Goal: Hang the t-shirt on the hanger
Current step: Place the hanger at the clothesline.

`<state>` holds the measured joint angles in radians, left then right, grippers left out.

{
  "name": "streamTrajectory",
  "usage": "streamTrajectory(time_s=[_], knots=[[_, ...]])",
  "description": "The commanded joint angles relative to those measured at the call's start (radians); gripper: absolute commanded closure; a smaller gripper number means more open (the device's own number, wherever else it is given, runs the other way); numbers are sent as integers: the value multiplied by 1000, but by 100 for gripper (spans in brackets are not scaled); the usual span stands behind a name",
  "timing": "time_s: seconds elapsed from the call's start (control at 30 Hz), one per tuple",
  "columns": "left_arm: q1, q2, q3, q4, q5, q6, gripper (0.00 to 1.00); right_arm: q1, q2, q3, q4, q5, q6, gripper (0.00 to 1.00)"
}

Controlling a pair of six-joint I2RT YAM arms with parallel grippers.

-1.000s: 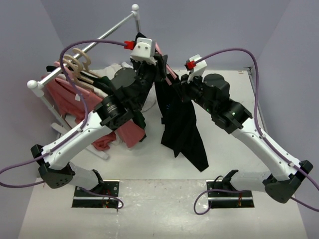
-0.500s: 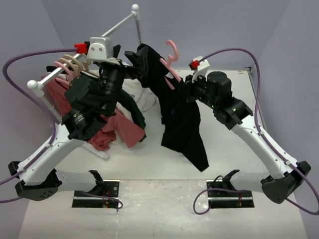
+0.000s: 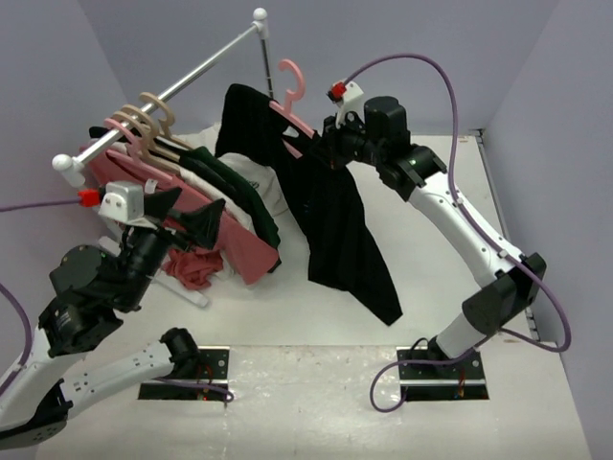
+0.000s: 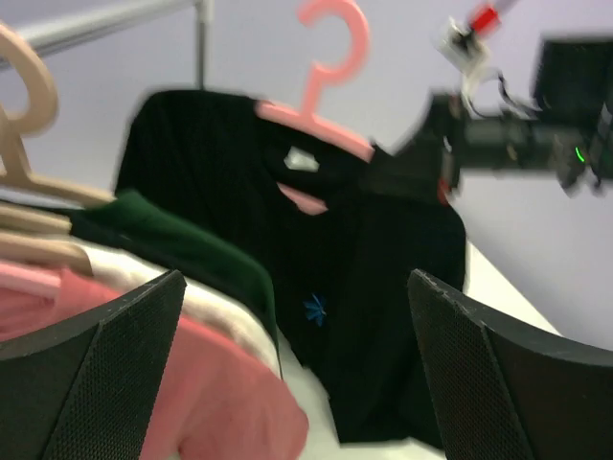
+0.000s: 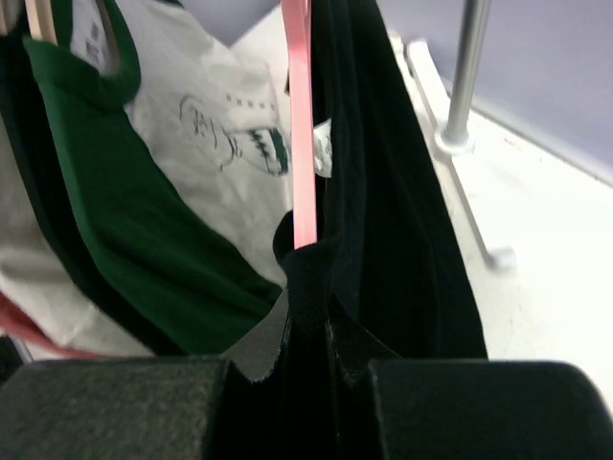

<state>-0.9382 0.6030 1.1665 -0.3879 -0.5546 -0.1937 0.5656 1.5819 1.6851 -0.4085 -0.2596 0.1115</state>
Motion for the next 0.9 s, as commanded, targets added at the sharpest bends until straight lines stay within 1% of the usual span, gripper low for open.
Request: streamTrajectory(time_s=[0.0, 0.07, 0.13, 0.17, 0.2, 0.27, 0.3, 0.4, 0.5, 0.77, 0.87], knots=[[3, -156, -167, -146, 142, -7, 0, 11, 101, 266, 38, -65, -26, 100], [3, -251, -256, -155, 172, 2, 0, 19, 177, 365, -5, -65, -46, 100], [3, -301, -333, -155, 179, 5, 0, 33, 251, 483, -44, -60, -66, 100], [3, -320, -362, -150, 175, 1, 0, 35, 289, 554, -65, -56, -77, 100], [3, -341, -394, -133, 167, -13, 0, 42, 335, 662, -91, -50, -88, 100], [3, -370, -438, -109, 187, -24, 0, 45, 404, 763, -123, -36, -96, 100], [3, -393, -450, -90, 181, -25, 0, 46, 438, 787, -119, -27, -96, 100], [4, -426, -445, -101, 155, -24, 0, 49, 445, 770, -42, -33, -95, 100], [9, -457, -465, -83, 172, -15, 0, 66, 459, 740, 21, -36, -98, 100], [24, -424, -467, -83, 174, -10, 0, 82, 579, 791, 89, -16, -101, 100], [26, -429, -469, -80, 176, -9, 0, 83, 646, 849, 108, -6, -99, 100]])
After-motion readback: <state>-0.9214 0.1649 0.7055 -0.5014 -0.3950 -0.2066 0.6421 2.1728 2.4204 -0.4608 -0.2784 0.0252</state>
